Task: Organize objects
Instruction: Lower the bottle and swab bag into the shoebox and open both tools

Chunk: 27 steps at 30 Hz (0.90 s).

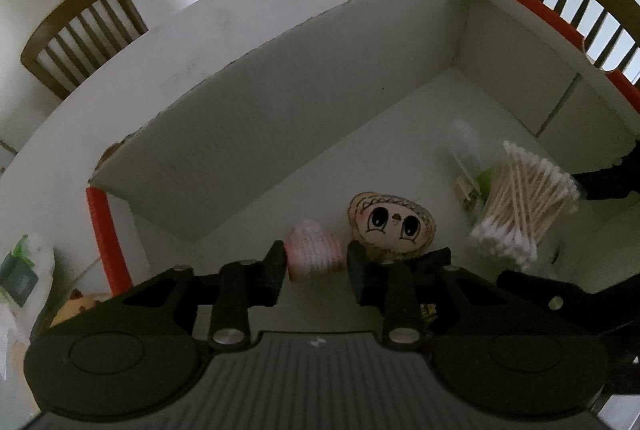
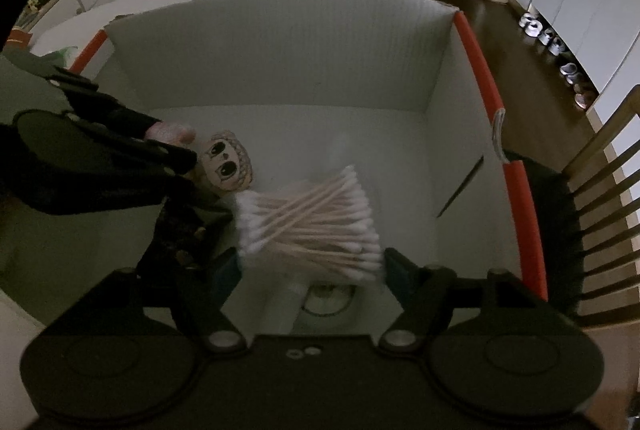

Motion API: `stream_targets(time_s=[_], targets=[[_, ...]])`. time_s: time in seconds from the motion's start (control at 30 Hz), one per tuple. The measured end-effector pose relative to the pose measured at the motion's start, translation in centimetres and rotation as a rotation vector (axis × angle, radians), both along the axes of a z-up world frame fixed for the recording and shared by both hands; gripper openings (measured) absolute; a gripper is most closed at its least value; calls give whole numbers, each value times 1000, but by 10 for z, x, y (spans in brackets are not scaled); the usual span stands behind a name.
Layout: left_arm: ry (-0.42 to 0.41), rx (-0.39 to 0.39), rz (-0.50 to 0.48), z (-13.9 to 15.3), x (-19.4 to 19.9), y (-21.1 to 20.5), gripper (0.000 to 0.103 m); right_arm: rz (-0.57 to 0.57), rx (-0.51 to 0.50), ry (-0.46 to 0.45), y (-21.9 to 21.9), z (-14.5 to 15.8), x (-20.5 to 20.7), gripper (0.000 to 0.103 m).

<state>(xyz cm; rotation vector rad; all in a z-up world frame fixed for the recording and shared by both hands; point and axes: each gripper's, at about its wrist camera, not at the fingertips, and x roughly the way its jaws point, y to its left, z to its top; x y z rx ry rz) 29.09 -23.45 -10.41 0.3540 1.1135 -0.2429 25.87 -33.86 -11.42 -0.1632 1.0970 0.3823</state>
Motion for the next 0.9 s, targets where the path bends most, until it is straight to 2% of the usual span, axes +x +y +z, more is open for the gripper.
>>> stream_targets(time_s=[0.1,0.17,0.5,0.9], targets=[[-23,-23,-5,7,-8,-1,56,-3,10,-1,-1,3,-4,79],[-38,-28,-9,12,-11,-1,59,-4,16,-3,-1,6,-7,80],[-82,-77,-1,33,-22,10,59,-9,49,-49,-10,33,-22,86],[-140,-191,15,64,-53,38,59,-24,101,-125,-13,70,-48,89]])
